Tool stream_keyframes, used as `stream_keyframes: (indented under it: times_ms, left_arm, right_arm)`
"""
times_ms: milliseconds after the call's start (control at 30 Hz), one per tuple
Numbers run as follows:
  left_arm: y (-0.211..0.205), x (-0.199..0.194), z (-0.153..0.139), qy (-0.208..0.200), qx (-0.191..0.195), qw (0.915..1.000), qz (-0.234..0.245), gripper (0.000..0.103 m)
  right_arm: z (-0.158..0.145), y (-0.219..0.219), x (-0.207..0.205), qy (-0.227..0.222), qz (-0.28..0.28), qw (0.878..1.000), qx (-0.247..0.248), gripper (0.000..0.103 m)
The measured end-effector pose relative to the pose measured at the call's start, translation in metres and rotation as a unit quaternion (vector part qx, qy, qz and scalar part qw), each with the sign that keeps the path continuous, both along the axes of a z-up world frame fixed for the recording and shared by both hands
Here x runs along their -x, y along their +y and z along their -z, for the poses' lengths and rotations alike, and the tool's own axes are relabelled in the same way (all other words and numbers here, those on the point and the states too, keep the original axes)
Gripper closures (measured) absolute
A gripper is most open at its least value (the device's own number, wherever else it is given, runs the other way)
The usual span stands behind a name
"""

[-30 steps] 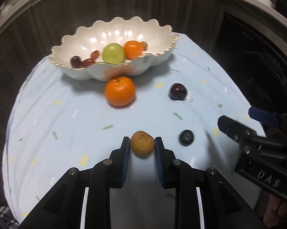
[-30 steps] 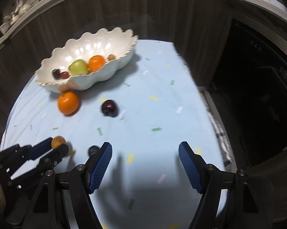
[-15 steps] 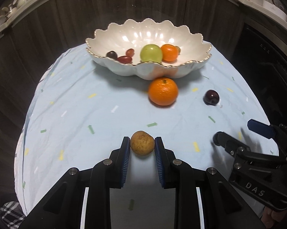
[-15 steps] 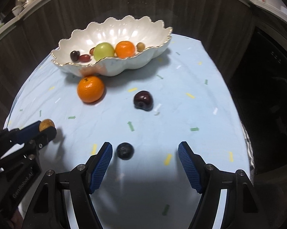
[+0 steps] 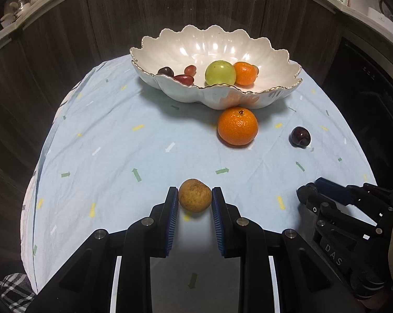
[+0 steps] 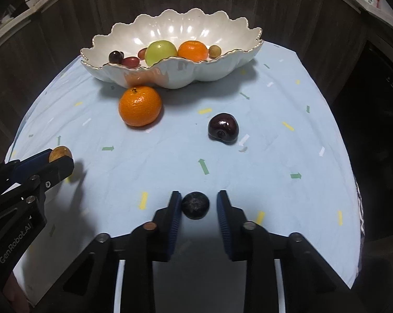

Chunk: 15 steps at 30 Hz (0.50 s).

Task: Organize fruits
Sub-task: 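Grasp a large brown fruit with the left gripper while the right gripper closes on a dark berry, then carry the brown fruit in the left gripper and blueberry in the right gripper over the bowl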

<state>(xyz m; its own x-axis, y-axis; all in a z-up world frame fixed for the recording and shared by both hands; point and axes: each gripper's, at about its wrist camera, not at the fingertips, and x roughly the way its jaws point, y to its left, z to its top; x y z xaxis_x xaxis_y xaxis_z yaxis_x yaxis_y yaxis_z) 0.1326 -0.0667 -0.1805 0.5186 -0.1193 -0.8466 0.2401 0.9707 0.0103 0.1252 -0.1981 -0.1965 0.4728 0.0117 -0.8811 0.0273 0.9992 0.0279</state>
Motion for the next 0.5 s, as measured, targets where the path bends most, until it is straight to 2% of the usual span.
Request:
stream_keyframes:
  times_ms: [500]
  left_arm:
    - [-0.0037,-0.0001,-0.0071,-0.003,0.004,1.0,0.002,0.077]
  right_arm:
    - [-0.0083,-0.0023,0.002,-0.011,-0.003,1.0,-0.002,0.081]
